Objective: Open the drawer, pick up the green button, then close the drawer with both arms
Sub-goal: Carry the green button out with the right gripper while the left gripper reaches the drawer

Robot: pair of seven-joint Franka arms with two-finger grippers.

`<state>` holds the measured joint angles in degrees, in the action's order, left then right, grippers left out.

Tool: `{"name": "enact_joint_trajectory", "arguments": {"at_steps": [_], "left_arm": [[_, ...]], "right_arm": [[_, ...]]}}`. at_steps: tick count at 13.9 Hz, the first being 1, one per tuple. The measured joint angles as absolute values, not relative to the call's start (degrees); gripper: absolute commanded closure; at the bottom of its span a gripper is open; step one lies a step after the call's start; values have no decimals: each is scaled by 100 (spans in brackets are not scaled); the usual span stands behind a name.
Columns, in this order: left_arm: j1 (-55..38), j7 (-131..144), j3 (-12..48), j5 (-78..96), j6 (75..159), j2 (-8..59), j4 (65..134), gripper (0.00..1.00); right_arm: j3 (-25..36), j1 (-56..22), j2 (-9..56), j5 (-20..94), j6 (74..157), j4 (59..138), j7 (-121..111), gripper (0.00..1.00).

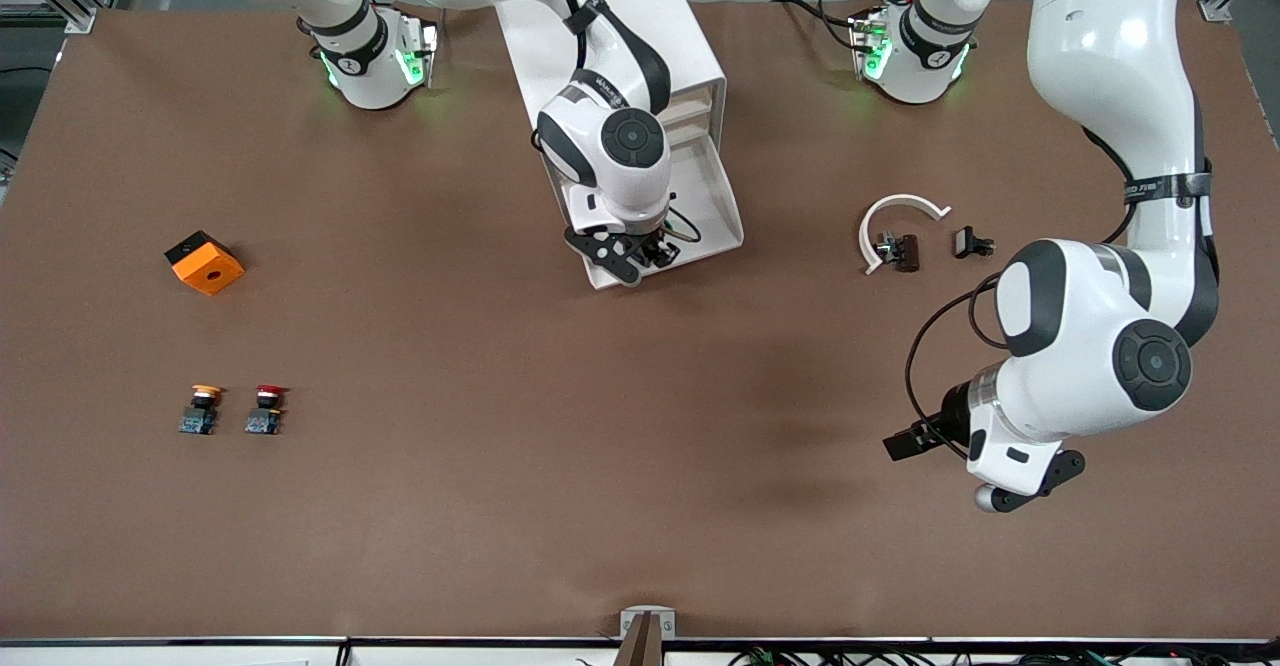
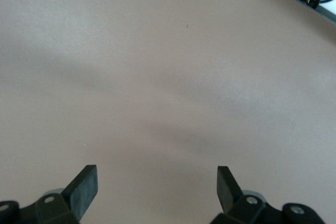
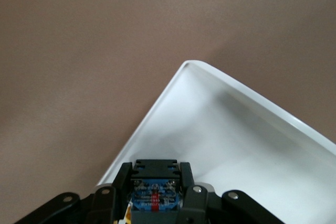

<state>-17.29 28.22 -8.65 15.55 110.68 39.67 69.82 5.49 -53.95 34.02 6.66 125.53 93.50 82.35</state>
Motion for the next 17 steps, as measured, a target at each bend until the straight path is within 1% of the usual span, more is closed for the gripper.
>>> {"name": "enact_joint_trajectory", "arguments": {"at_steps": [2,5,7,9,14,17], "left_arm": [[-1777,2822,-851,1555,11185,3967,7029,0],[-2038,2838,-811,1555,11718,3981,7331,0],[-2288,3061,-784,1583,12018,4014,7589,0],[-2505,3311,-771,1652,12130,4031,7745,0],[-2991,3923,-759,1695,12137,4028,7964,0],[-3314,4280,-754,1696,12177,4028,8120,0]], "right_arm": [[581,-5377,3397,667,12504,9185,8250,100],[630,-5218,3361,678,11914,8614,8258,100],[641,-4957,3312,683,11530,8206,8188,100],[648,-4590,3220,689,11298,7980,7694,100],[672,-3343,2878,753,10956,7931,5724,100],[679,-2605,2887,771,11008,8190,4258,100]]}}
